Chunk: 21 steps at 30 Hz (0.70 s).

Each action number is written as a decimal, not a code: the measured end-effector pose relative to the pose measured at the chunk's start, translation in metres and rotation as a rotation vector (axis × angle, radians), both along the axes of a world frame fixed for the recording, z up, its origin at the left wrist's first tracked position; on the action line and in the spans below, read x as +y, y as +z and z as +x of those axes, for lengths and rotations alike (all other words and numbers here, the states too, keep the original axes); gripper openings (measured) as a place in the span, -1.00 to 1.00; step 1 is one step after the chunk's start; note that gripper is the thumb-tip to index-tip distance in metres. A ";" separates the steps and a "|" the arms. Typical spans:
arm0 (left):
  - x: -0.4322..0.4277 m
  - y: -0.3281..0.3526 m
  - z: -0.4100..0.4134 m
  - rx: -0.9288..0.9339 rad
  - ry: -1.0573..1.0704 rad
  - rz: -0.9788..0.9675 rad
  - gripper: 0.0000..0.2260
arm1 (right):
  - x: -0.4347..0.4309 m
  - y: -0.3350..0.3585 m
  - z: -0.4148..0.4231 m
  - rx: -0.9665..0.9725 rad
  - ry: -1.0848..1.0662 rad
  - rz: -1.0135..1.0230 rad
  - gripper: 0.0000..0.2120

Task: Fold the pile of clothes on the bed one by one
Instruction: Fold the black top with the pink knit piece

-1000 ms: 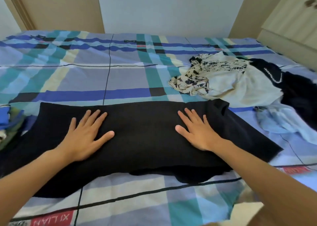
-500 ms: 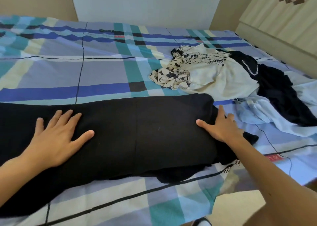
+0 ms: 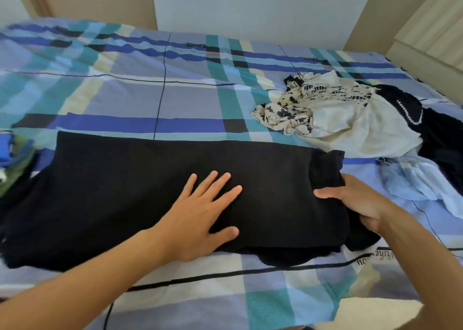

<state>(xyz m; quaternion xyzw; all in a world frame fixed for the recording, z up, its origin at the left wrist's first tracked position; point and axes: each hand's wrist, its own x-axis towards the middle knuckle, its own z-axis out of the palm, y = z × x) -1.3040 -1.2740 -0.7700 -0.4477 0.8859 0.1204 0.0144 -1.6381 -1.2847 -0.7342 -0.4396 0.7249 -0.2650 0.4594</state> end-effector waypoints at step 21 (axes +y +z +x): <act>-0.035 0.105 0.170 1.490 0.890 0.693 -0.44 | -0.045 0.122 0.367 -0.020 0.818 -0.186 -0.43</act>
